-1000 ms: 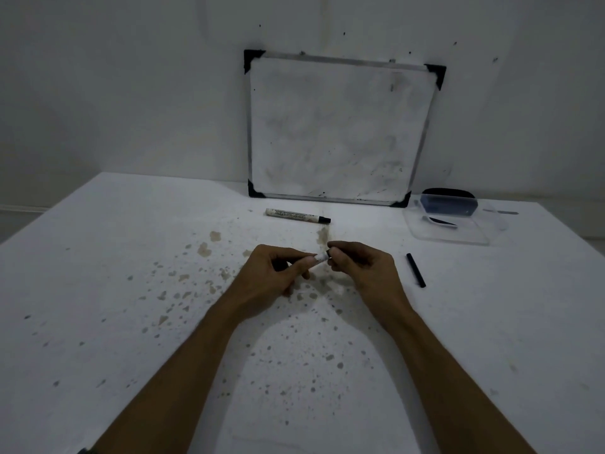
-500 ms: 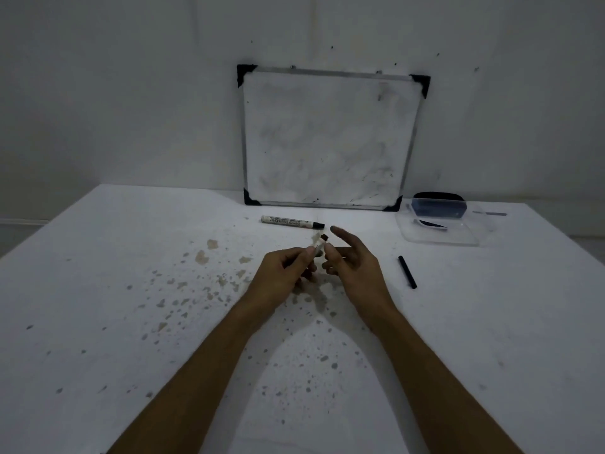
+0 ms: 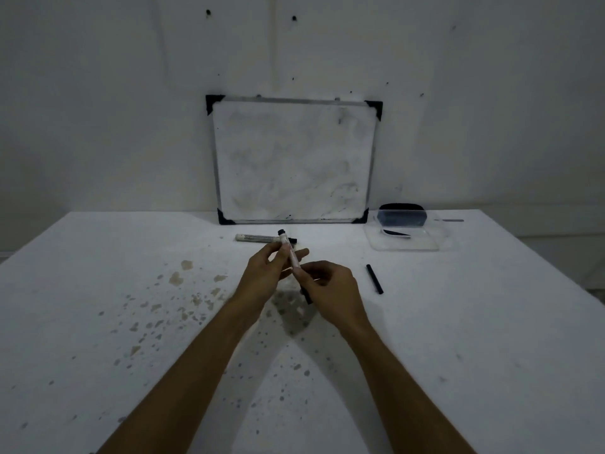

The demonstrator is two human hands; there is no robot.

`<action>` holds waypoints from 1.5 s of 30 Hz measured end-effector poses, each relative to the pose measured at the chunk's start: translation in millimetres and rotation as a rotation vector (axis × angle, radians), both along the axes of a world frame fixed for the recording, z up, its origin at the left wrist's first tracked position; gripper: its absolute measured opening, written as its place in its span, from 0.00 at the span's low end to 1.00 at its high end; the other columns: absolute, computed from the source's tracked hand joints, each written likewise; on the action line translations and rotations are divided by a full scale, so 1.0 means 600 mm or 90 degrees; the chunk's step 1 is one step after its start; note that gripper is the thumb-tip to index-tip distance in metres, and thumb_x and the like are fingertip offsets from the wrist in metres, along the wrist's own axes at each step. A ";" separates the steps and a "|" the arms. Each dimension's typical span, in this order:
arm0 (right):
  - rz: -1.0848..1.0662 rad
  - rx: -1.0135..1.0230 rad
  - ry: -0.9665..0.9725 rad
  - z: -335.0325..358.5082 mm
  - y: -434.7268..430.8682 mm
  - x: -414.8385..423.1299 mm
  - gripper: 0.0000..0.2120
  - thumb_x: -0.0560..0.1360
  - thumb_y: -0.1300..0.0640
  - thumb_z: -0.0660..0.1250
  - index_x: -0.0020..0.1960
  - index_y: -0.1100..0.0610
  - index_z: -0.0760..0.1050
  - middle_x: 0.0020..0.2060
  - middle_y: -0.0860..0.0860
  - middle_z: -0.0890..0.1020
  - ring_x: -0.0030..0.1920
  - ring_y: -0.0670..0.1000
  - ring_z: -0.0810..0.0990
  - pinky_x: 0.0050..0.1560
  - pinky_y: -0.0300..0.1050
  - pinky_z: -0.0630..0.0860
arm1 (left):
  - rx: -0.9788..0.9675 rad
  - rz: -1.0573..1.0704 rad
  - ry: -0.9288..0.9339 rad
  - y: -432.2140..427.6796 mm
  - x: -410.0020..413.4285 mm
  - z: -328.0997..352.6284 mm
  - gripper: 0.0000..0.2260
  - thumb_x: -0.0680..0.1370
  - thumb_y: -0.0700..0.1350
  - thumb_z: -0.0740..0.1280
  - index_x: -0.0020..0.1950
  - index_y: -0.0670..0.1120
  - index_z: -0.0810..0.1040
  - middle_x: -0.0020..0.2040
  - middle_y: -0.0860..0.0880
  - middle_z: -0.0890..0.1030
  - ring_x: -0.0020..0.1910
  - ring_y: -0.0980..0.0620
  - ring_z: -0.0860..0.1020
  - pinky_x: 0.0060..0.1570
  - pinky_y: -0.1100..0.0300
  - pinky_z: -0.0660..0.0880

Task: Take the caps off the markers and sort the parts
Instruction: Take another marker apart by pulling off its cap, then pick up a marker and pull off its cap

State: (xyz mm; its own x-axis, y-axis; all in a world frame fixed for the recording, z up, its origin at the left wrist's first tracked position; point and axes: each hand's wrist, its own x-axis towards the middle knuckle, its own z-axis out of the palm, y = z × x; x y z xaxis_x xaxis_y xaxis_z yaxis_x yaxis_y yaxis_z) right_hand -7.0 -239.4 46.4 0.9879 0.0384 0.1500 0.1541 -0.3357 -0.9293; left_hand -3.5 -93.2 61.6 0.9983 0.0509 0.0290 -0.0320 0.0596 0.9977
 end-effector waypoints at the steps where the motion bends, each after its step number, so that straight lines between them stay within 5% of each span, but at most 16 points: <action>1: -0.018 -0.028 -0.002 0.001 -0.007 0.004 0.16 0.76 0.44 0.73 0.56 0.54 0.84 0.44 0.48 0.88 0.41 0.46 0.86 0.47 0.48 0.86 | 0.053 -0.006 -0.007 -0.005 0.007 -0.001 0.16 0.86 0.55 0.58 0.66 0.48 0.78 0.57 0.54 0.87 0.57 0.58 0.84 0.58 0.64 0.78; 3: -0.076 -0.090 -0.018 0.005 -0.022 0.016 0.15 0.77 0.45 0.72 0.55 0.55 0.84 0.44 0.48 0.87 0.41 0.44 0.85 0.44 0.39 0.83 | 0.233 0.049 -0.021 -0.005 0.020 -0.011 0.18 0.85 0.57 0.57 0.67 0.50 0.77 0.56 0.55 0.83 0.56 0.57 0.81 0.47 0.71 0.74; 7: -0.200 -0.226 -0.025 0.022 -0.033 0.063 0.13 0.77 0.46 0.71 0.55 0.54 0.84 0.46 0.49 0.87 0.42 0.48 0.84 0.37 0.36 0.74 | 0.647 0.154 -0.091 0.046 0.043 -0.073 0.20 0.82 0.57 0.63 0.68 0.48 0.77 0.67 0.48 0.79 0.67 0.45 0.75 0.67 0.50 0.69; 12: -0.237 -0.346 -0.002 0.016 -0.005 0.161 0.14 0.76 0.48 0.69 0.49 0.58 0.83 0.44 0.55 0.86 0.46 0.58 0.86 0.43 0.45 0.77 | 0.805 0.084 -0.097 0.067 0.058 -0.101 0.31 0.79 0.63 0.52 0.76 0.46 0.71 0.77 0.44 0.70 0.76 0.43 0.67 0.75 0.46 0.59; 17: -0.242 -0.397 0.002 -0.016 0.017 0.202 0.13 0.78 0.51 0.66 0.49 0.62 0.79 0.48 0.59 0.84 0.49 0.61 0.83 0.43 0.46 0.72 | 0.788 0.077 -0.107 0.070 0.058 -0.104 0.34 0.78 0.64 0.48 0.75 0.45 0.70 0.77 0.44 0.69 0.75 0.44 0.68 0.77 0.47 0.59; 22: -0.278 -0.393 -0.052 -0.034 0.023 0.200 0.18 0.78 0.47 0.67 0.54 0.63 0.78 0.51 0.59 0.80 0.50 0.60 0.81 0.44 0.48 0.72 | 0.744 0.034 -0.098 0.084 0.058 -0.094 0.30 0.80 0.63 0.57 0.76 0.47 0.70 0.78 0.47 0.68 0.75 0.46 0.68 0.75 0.49 0.62; 28: -0.199 -0.532 -0.370 -0.039 0.069 0.201 0.15 0.72 0.50 0.72 0.54 0.56 0.81 0.50 0.55 0.82 0.51 0.58 0.78 0.51 0.52 0.70 | 0.790 0.094 -0.083 0.176 0.053 -0.085 0.37 0.72 0.74 0.64 0.75 0.53 0.72 0.77 0.51 0.70 0.77 0.50 0.66 0.76 0.49 0.59; 34: -0.042 -0.586 -0.370 -0.038 0.120 0.233 0.18 0.75 0.46 0.70 0.59 0.55 0.82 0.56 0.53 0.83 0.58 0.58 0.77 0.62 0.55 0.68 | 0.766 0.101 -0.085 0.188 0.057 -0.092 0.34 0.73 0.74 0.62 0.75 0.58 0.70 0.79 0.54 0.67 0.77 0.52 0.64 0.76 0.50 0.56; 39: -0.003 -0.609 -0.351 -0.044 0.140 0.254 0.15 0.78 0.48 0.67 0.57 0.56 0.84 0.54 0.54 0.84 0.58 0.59 0.76 0.59 0.53 0.65 | 0.741 0.114 -0.098 0.186 0.057 -0.093 0.33 0.74 0.71 0.64 0.74 0.55 0.71 0.77 0.53 0.70 0.75 0.51 0.67 0.76 0.50 0.58; 45: -0.058 -0.559 -0.406 -0.038 0.126 0.206 0.11 0.78 0.46 0.68 0.53 0.52 0.83 0.43 0.50 0.86 0.49 0.57 0.79 0.51 0.52 0.64 | 0.385 0.203 -0.031 0.173 0.051 -0.055 0.30 0.79 0.66 0.63 0.77 0.53 0.66 0.68 0.51 0.78 0.64 0.52 0.77 0.63 0.56 0.72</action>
